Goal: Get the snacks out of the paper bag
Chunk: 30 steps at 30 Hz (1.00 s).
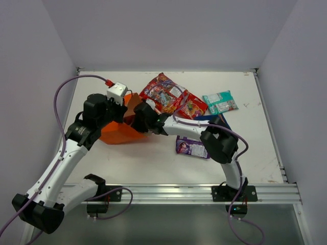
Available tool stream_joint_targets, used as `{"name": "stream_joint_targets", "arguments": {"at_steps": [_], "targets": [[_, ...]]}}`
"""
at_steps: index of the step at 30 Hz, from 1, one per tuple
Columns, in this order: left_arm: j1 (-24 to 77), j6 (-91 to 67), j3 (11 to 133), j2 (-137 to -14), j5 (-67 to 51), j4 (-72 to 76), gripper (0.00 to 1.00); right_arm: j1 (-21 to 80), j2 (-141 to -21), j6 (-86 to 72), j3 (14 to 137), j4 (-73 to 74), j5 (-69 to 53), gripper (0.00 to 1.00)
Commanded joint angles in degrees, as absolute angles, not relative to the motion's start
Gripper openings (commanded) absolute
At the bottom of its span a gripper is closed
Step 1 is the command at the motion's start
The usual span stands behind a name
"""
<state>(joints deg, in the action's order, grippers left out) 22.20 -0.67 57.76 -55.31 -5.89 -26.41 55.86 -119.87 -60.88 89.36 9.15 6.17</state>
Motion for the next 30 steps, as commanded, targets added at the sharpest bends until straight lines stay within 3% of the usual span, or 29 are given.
{"name": "stream_joint_targets", "arguments": {"at_steps": [1,7,16,30], "targets": [[22.5,-1.3,57.3,-53.7,-2.7,-21.2,0.00,56.1,-112.2,-55.9,86.7,2.6,4.0,0.00],[22.5,-1.1,55.1,-55.4,3.2,-22.1,0.00,55.9,-102.8,-49.0,83.8,-3.1,4.2,0.00],[22.5,-2.3,57.2,-58.7,11.3,-24.0,0.00,55.8,-92.8,-39.2,87.5,0.1,7.6,0.00],[21.4,-0.3,62.2,-62.1,20.3,-22.9,0.00,46.4,-69.5,-27.6,85.1,20.8,8.0,0.00]]}}
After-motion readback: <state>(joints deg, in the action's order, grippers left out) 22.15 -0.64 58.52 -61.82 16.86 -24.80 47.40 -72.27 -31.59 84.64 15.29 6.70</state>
